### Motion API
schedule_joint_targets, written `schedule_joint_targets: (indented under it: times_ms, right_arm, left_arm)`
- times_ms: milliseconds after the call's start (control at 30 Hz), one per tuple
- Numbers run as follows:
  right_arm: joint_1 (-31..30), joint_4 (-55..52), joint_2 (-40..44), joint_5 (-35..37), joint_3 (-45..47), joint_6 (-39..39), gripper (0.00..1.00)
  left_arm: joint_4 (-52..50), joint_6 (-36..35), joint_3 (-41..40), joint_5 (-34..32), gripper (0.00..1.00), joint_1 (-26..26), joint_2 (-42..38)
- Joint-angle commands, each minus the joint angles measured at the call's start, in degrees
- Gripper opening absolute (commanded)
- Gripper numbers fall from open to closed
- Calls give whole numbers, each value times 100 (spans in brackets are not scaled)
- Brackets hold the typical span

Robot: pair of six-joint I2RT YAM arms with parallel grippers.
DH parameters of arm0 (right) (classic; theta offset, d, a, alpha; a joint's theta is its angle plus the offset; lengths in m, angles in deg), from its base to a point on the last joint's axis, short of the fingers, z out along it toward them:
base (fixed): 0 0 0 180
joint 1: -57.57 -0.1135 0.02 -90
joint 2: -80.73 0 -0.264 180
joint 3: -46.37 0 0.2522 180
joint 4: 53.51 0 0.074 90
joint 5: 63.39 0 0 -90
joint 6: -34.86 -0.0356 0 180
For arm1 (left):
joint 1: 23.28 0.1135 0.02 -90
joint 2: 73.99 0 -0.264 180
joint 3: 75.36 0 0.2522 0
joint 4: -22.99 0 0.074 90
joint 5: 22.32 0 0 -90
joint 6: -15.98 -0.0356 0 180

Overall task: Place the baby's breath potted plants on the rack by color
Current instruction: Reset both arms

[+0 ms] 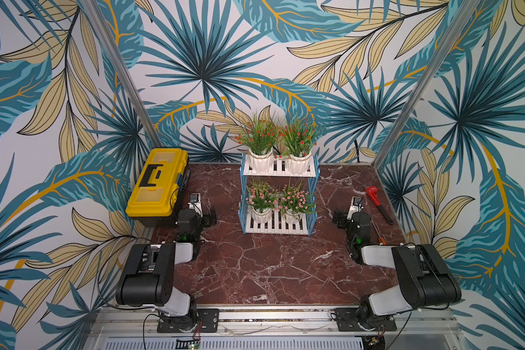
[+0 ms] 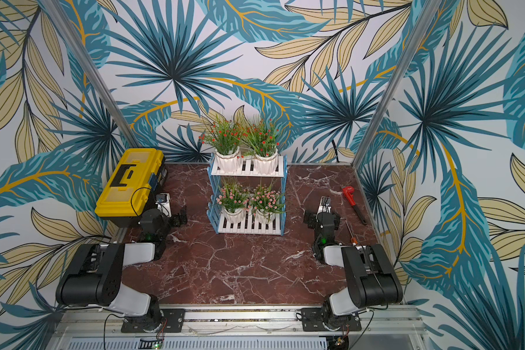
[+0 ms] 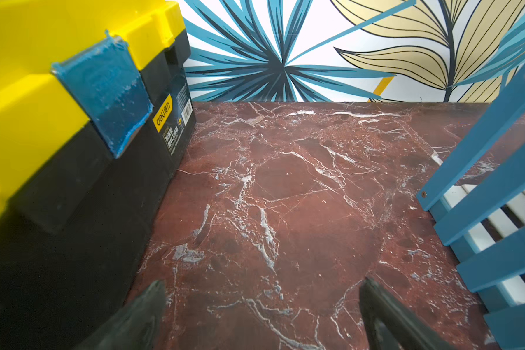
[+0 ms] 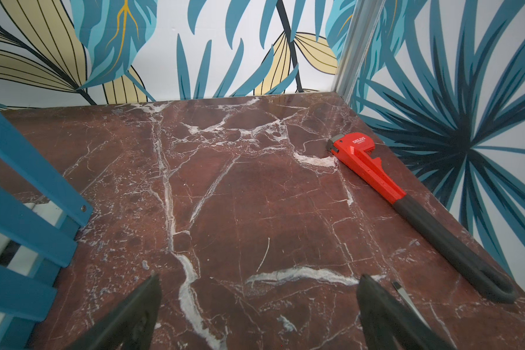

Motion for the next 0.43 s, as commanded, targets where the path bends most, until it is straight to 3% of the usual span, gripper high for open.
schedule_joint_targets:
  times_ms: [0, 400]
  right_arm:
    - [19, -17, 50, -32, -49, -46, 99]
    - [19, -34, 52, -48, -57, -48, 100]
  left_arm:
    - [149, 27, -52, 58, 99, 26, -6]
    - [152, 32, -52, 58, 100, 25, -3]
